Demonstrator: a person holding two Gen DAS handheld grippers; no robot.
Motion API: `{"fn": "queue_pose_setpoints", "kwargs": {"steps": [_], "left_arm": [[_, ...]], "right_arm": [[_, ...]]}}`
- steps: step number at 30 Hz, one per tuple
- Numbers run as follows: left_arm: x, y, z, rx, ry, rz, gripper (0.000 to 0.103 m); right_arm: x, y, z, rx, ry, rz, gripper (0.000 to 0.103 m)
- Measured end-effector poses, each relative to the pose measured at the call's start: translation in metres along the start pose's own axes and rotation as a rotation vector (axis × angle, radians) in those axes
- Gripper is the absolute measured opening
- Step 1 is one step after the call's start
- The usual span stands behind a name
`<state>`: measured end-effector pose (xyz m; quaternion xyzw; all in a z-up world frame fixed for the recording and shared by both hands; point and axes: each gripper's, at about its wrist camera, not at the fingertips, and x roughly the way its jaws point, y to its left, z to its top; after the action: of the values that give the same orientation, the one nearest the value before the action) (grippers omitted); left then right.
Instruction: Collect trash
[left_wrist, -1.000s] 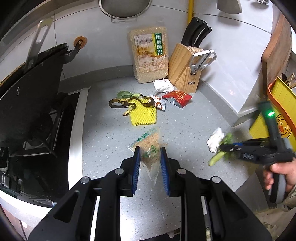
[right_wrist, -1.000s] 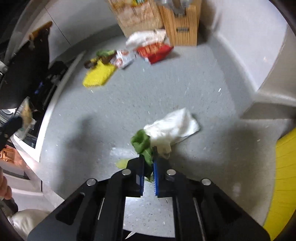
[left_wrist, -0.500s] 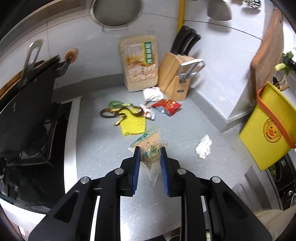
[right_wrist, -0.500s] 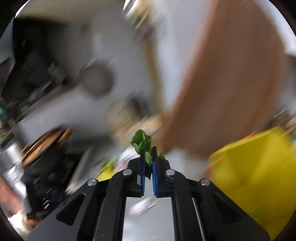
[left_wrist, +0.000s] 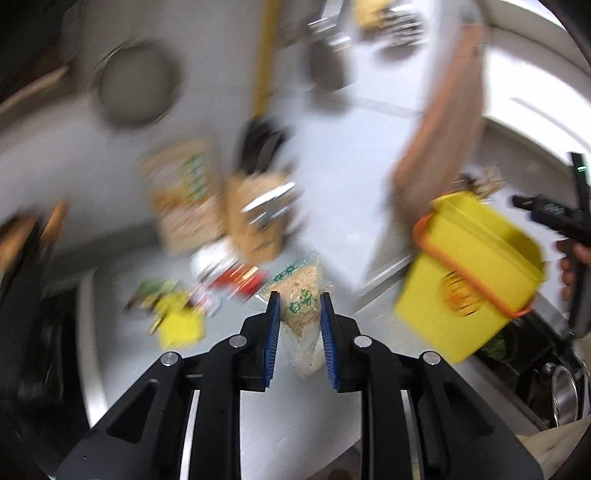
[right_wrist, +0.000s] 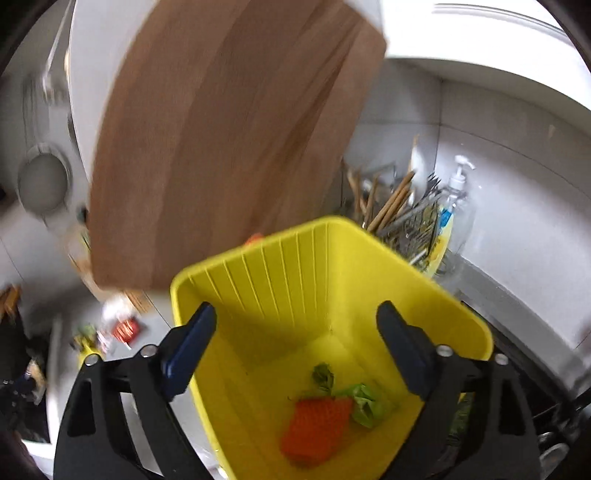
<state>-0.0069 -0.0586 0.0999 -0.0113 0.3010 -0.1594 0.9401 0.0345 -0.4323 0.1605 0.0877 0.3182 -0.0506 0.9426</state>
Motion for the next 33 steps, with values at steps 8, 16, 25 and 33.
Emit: {"fn": "queue_pose_setpoints", "kwargs": {"steps": [8,16,25,33], "left_arm": [[0.034,-0.108,0.092,0.135,-0.121,-0.414,0.023],[0.111,-0.231,0.101,0.38,0.043,-0.498,0.098],[0.091,-0.152,0.071,0.303,0.032,-0.43,0.099],[0.096,-0.016,0.014,0.05,0.184,-0.119,0.099]], "right_arm": [[-0.054,-0.054,-0.013,0.24,-0.159,0.015,0.086],[-0.08,-0.084,-0.034,0.33,-0.205,0.008,0.086],[-0.088,-0.095,-0.042,0.312,-0.219,-0.013,0.088],[-0.082,-0.066,-0.024,0.22,-0.259,0.055,0.088]]}}
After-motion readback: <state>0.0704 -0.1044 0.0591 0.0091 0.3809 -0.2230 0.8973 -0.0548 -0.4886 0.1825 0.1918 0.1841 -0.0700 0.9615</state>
